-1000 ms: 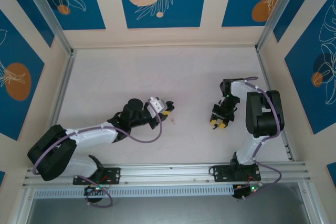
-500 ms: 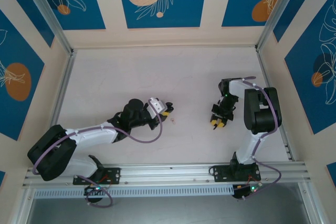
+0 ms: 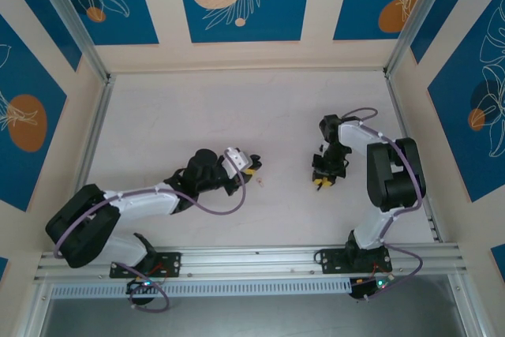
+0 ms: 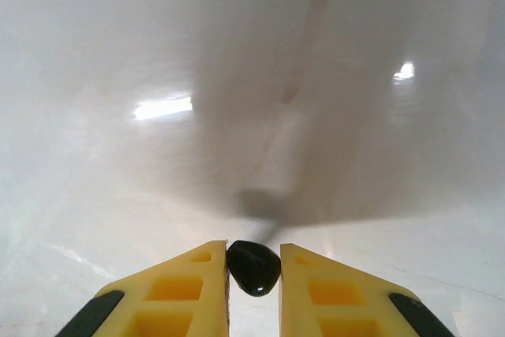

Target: Insert the wireless bluetooth earbuds into the charging case

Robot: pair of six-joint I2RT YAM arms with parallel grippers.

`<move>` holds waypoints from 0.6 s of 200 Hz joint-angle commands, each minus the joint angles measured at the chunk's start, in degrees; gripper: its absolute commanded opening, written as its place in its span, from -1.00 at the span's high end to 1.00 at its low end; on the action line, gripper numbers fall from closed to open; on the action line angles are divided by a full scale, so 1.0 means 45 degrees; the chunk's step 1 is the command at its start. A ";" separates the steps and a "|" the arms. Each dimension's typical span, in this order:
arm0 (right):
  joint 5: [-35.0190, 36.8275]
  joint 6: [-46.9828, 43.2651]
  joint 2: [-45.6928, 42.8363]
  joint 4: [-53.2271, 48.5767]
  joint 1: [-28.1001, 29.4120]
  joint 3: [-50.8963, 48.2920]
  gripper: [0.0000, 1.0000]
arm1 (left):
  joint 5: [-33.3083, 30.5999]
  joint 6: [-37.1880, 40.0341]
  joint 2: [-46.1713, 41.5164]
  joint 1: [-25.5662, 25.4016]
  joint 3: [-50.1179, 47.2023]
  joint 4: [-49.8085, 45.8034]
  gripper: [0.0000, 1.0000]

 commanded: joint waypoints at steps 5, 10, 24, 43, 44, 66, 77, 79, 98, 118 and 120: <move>-0.0012 -0.0156 -0.1200 0.0901 0.0741 -0.0333 0.62 | 0.0488 -0.0403 0.1015 -0.0141 -0.0294 0.1454 0.64; -0.0064 -0.0135 -0.1387 0.1150 0.0887 -0.0412 0.63 | 0.0551 -0.0489 0.1250 -0.0133 -0.0299 0.1683 0.64; -0.0082 -0.0020 -0.1836 0.1778 0.1426 -0.0552 0.63 | 0.0776 -0.0754 0.1916 -0.0159 -0.0309 0.2341 0.64; 0.0144 0.0097 -0.2455 0.2745 0.2198 -0.0730 0.63 | 0.0986 -0.1080 0.2768 -0.0226 -0.0283 0.3322 0.64; 0.0136 0.0107 -0.2481 0.2801 0.2234 -0.0736 0.63 | 0.0988 -0.1088 0.2799 -0.0229 -0.0281 0.3374 0.64; 0.0100 0.0177 -0.2971 0.3918 0.2922 -0.0920 0.63 | 0.1086 -0.1430 0.3603 -0.0269 -0.0192 0.4300 0.65; 0.0197 0.0195 -0.3167 0.4380 0.3297 -0.0985 0.63 | 0.1124 -0.1567 0.3932 -0.0268 -0.0145 0.4671 0.64; 0.0243 0.0200 -0.3200 0.4463 0.3382 -0.0993 0.63 | 0.1135 -0.1590 0.3975 -0.0265 -0.0143 0.4729 0.65; 0.0665 0.0155 -0.3485 0.5239 0.4075 -0.1121 0.63 | 0.1181 -0.1849 0.4441 -0.0275 -0.0132 0.5351 0.65; 0.0667 0.0263 -0.3718 0.6059 0.4497 -0.1314 0.63 | 0.1216 -0.2116 0.4699 -0.0286 -0.0104 0.5775 0.65; 0.0649 0.0271 -0.3743 0.6167 0.4522 -0.1338 0.63 | 0.1217 -0.2128 0.4713 -0.0289 -0.0104 0.5811 0.65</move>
